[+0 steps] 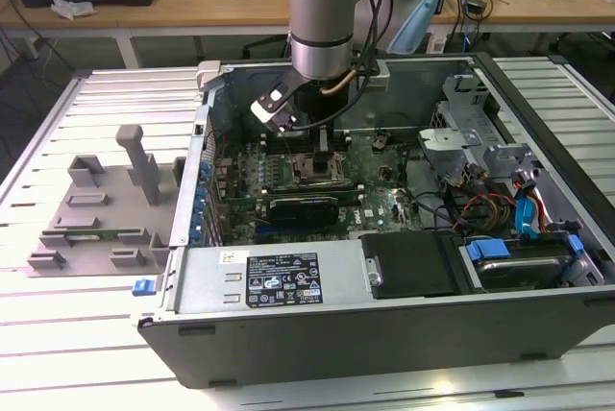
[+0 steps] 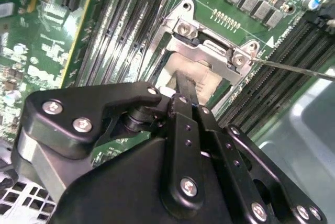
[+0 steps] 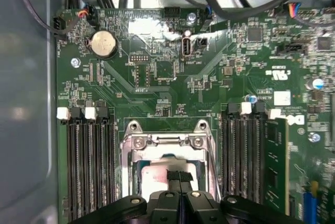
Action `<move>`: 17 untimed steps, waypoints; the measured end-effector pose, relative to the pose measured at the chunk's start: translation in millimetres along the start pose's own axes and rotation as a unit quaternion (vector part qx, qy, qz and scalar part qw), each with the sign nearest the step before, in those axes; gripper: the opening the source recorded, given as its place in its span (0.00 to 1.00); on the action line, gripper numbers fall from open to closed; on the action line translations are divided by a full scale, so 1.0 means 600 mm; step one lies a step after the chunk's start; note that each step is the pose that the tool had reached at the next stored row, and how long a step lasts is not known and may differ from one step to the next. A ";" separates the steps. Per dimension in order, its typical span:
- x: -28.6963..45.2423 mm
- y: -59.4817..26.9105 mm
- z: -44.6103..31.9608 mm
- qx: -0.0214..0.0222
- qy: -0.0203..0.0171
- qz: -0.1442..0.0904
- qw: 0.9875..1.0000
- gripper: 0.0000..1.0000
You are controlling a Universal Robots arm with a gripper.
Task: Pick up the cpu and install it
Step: 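Close the cpu cover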
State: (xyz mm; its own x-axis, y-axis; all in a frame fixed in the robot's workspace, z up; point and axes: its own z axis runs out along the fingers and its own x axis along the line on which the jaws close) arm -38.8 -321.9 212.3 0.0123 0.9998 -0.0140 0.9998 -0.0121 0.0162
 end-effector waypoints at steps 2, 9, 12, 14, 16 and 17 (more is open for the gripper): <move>0.000 0.000 -0.009 0.000 0.000 0.000 1.000 0.11; 0.000 0.000 -0.023 0.000 0.000 -0.005 1.000 0.11; 0.000 0.000 -0.023 -0.001 0.001 -0.046 0.999 0.11; 0.000 0.000 -0.023 -0.001 0.001 -0.074 0.997 0.11; 0.000 0.000 -0.023 -0.001 0.002 -0.107 0.994 0.11; 0.000 0.000 -0.023 -0.002 0.002 -0.122 0.993 0.11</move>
State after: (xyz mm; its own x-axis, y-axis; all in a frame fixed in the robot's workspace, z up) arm -38.8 -321.9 226.0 -0.2296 0.9732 -0.0141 0.9731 0.2298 0.0162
